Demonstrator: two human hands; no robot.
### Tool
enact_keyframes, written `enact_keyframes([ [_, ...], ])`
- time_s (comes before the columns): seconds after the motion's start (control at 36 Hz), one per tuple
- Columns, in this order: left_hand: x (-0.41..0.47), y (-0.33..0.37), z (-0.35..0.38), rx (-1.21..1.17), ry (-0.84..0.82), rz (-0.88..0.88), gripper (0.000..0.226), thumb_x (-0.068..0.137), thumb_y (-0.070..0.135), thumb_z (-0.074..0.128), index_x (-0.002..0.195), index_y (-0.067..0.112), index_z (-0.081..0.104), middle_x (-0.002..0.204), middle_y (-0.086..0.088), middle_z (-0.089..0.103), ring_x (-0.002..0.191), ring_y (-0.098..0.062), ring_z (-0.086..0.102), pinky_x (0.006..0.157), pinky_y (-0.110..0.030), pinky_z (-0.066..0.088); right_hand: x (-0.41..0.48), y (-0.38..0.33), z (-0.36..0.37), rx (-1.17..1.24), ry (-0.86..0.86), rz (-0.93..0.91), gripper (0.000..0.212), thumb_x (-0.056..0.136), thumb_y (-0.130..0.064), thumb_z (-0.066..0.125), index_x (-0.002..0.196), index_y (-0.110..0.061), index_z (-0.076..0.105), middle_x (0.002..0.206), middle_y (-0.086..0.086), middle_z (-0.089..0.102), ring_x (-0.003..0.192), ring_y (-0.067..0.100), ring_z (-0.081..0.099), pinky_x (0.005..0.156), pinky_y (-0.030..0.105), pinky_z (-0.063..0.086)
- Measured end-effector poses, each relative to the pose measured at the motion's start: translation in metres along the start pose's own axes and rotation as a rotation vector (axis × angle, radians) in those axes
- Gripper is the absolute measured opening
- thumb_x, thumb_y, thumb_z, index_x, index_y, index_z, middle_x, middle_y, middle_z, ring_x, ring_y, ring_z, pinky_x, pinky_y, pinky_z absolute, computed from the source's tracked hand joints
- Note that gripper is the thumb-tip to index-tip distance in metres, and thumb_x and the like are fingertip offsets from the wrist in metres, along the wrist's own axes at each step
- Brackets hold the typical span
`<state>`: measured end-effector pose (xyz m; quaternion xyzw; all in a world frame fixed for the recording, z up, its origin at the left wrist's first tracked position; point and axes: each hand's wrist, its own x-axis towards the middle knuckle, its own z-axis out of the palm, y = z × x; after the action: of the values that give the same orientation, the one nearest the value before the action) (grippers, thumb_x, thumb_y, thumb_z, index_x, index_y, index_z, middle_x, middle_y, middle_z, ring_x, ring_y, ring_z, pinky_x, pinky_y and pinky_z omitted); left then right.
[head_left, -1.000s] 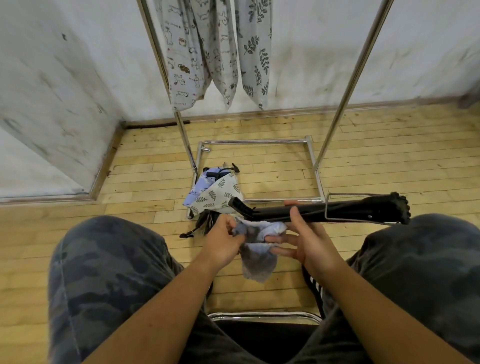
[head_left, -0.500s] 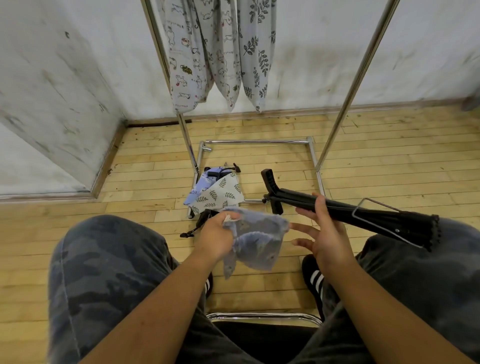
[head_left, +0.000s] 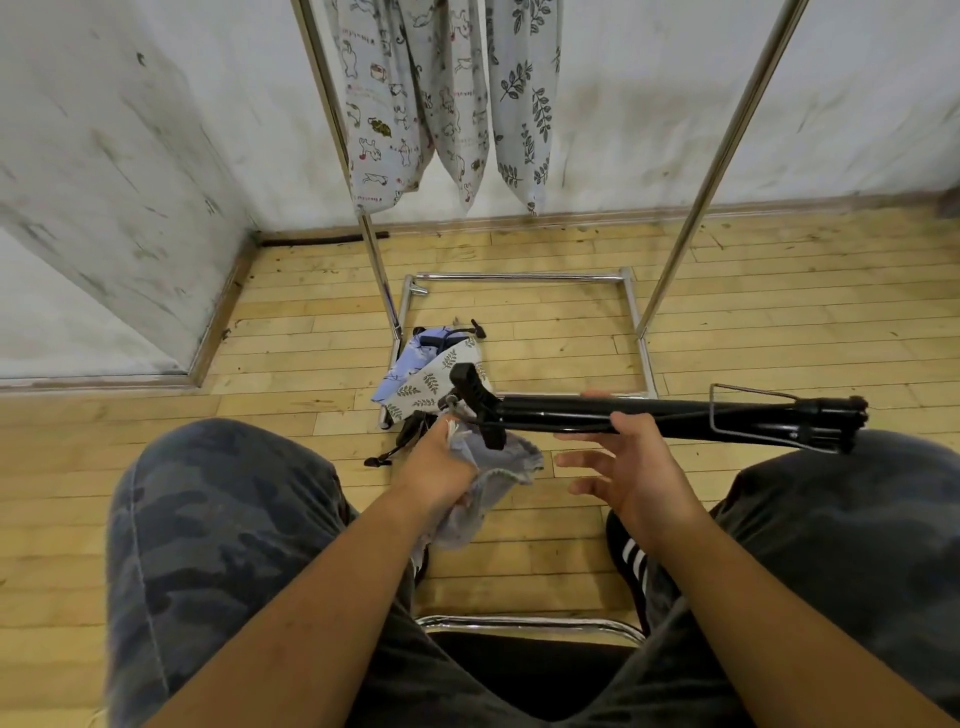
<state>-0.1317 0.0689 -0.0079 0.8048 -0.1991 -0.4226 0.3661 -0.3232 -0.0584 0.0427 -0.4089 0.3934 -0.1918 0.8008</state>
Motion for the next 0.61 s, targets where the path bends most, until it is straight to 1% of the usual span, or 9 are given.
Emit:
enact_keyframes([
  [0.08, 0.000, 0.000, -0.003, -0.037, -0.030, -0.009, 0.066, 0.091, -0.004, 0.048, 0.146, 0.031, 0.046, 0.053, 0.009, 0.057, 0.048, -0.010, 0.045, 0.053, -0.029, 0.042, 0.001, 0.002, 0.001, -0.040, -0.035, 0.028, 0.039, 0.085, -0.035, 0.054, 0.110, -0.010, 0.070, 0.108, 0.015, 0.074, 0.087, 0.033, 0.068, 0.067, 0.041, 0.047],
  [0.17, -0.003, 0.003, -0.006, -0.091, -0.037, -0.029, 0.044, 0.089, -0.004, 0.051, 0.131, 0.009, 0.055, 0.069, 0.001, 0.060, 0.051, -0.009, 0.053, 0.053, -0.024, 0.047, 0.003, 0.003, -0.001, -0.065, -0.010, 0.026, 0.035, 0.084, -0.031, 0.054, 0.106, -0.006, 0.066, 0.105, 0.016, 0.068, 0.087, 0.033, 0.070, 0.067, 0.043, 0.047],
  [0.22, -0.007, 0.009, -0.005, -0.132, -0.044, -0.005, 0.026, 0.092, 0.000, 0.055, 0.115, 0.011, 0.060, 0.067, 0.003, 0.062, 0.046, -0.004, 0.053, 0.049, -0.021, 0.045, 0.003, 0.004, -0.003, -0.086, 0.022, 0.014, 0.025, 0.089, -0.026, 0.053, 0.102, -0.008, 0.065, 0.103, 0.015, 0.066, 0.085, 0.033, 0.071, 0.068, 0.045, 0.046],
  [0.28, -0.013, 0.016, -0.004, -0.192, -0.068, 0.050, 0.016, 0.097, 0.006, 0.056, 0.108, 0.015, 0.064, 0.059, 0.009, 0.060, 0.047, -0.004, 0.051, 0.049, -0.021, 0.045, 0.003, 0.003, -0.004, -0.131, 0.030, 0.010, 0.030, 0.089, -0.026, 0.053, 0.107, -0.010, 0.070, 0.105, 0.014, 0.072, 0.087, 0.032, 0.071, 0.071, 0.047, 0.047],
  [0.33, -0.017, 0.022, -0.004, -0.205, -0.080, 0.100, 0.029, 0.099, 0.010, 0.056, 0.108, 0.036, 0.065, 0.066, 0.007, 0.061, 0.057, -0.009, 0.049, 0.053, -0.025, 0.045, 0.002, 0.003, -0.004, -0.156, 0.051, 0.006, 0.027, 0.094, -0.019, 0.052, 0.110, -0.012, 0.073, 0.101, 0.012, 0.075, 0.087, 0.032, 0.071, 0.072, 0.046, 0.050],
  [0.39, -0.020, 0.026, -0.003, -0.190, -0.080, 0.126, 0.051, 0.098, 0.005, 0.055, 0.114, 0.054, 0.057, 0.079, 0.003, 0.063, 0.064, -0.011, 0.048, 0.054, -0.026, 0.045, 0.001, 0.002, -0.004, -0.149, 0.101, -0.013, 0.025, 0.096, -0.008, 0.051, 0.103, -0.013, 0.074, 0.093, 0.010, 0.076, 0.085, 0.030, 0.073, 0.070, 0.045, 0.052],
  [0.5, -0.026, 0.030, 0.000, -0.156, -0.125, 0.160, 0.067, 0.091, -0.010, 0.055, 0.122, 0.050, 0.054, 0.091, 0.013, 0.072, 0.056, 0.002, 0.057, 0.051, -0.026, 0.046, 0.003, 0.002, -0.004, -0.122, 0.210, -0.042, 0.023, 0.093, -0.002, 0.054, 0.093, -0.014, 0.073, 0.096, 0.008, 0.075, 0.098, 0.031, 0.071, 0.079, 0.049, 0.057],
  [0.56, -0.026, 0.029, -0.001, -0.148, -0.159, 0.138, 0.077, 0.088, -0.014, 0.053, 0.136, 0.046, 0.049, 0.108, 0.005, 0.068, 0.053, 0.002, 0.057, 0.051, -0.026, 0.046, 0.006, 0.001, -0.008, -0.102, 0.246, -0.048, 0.021, 0.091, -0.001, 0.054, 0.092, -0.011, 0.072, 0.100, 0.009, 0.074, 0.106, 0.034, 0.070, 0.085, 0.051, 0.059],
  [0.61, -0.024, 0.027, -0.001, -0.157, -0.195, 0.125, 0.084, 0.087, -0.017, 0.051, 0.141, 0.046, 0.045, 0.110, -0.001, 0.063, 0.049, -0.001, 0.053, 0.050, -0.027, 0.044, 0.006, -0.002, -0.010, -0.076, 0.256, -0.047, 0.024, 0.089, 0.000, 0.053, 0.089, -0.012, 0.074, 0.098, 0.009, 0.073, 0.109, 0.035, 0.069, 0.089, 0.054, 0.060],
])
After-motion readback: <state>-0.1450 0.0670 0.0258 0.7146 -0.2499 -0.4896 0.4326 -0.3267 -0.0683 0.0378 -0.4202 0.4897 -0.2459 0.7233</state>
